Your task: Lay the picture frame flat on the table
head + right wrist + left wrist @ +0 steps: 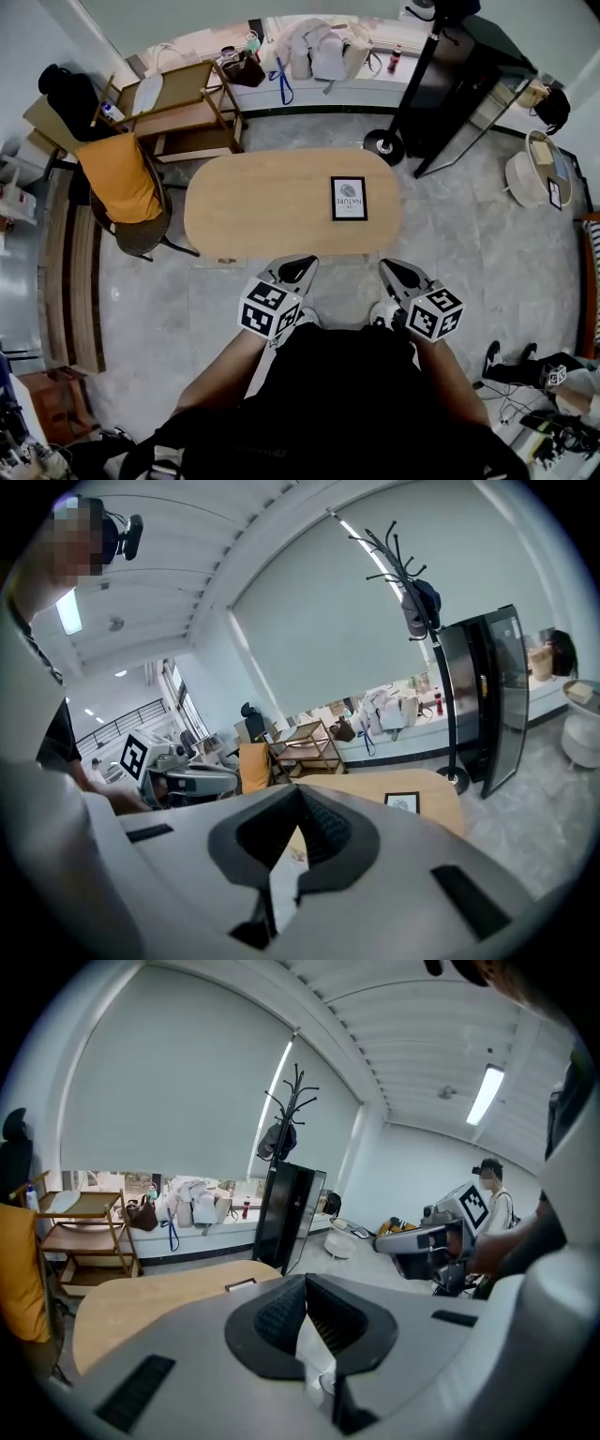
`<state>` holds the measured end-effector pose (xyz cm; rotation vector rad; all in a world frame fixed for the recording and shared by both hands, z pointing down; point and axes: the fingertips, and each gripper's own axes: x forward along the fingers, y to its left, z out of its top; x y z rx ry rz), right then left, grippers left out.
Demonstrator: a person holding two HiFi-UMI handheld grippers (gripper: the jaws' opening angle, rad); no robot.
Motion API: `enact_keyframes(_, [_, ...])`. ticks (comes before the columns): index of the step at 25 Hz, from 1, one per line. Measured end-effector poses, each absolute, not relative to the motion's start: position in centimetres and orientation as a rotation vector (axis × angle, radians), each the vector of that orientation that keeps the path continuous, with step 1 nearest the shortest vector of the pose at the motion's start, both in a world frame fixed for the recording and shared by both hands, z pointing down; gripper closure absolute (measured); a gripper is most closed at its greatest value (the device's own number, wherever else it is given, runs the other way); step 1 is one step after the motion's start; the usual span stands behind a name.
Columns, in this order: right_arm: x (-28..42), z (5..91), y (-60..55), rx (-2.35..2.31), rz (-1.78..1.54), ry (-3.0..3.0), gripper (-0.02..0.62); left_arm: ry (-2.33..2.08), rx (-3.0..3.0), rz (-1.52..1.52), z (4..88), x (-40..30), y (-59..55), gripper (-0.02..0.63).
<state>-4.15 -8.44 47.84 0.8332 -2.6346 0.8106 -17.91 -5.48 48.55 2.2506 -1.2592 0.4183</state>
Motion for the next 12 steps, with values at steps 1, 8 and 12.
enact_keyframes(1, [-3.7, 47.6, -8.6, 0.824, 0.808, -2.635, 0.594, -1.272, 2.236, 0.418, 48.7, -17.8, -5.7, 0.601])
enact_keyframes(8, [0.1, 45.7, -10.0, 0.7, 0.739, -2.656, 0.594, -1.38, 2.177, 0.317, 47.0, -14.1, -8.5, 0.601])
enact_keyframes(12, [2.4, 46.4, -10.4, 0.657, 0.747, -2.659, 0.594, -1.382, 2.19, 0.347, 47.1, -11.0, -8.3, 0.601])
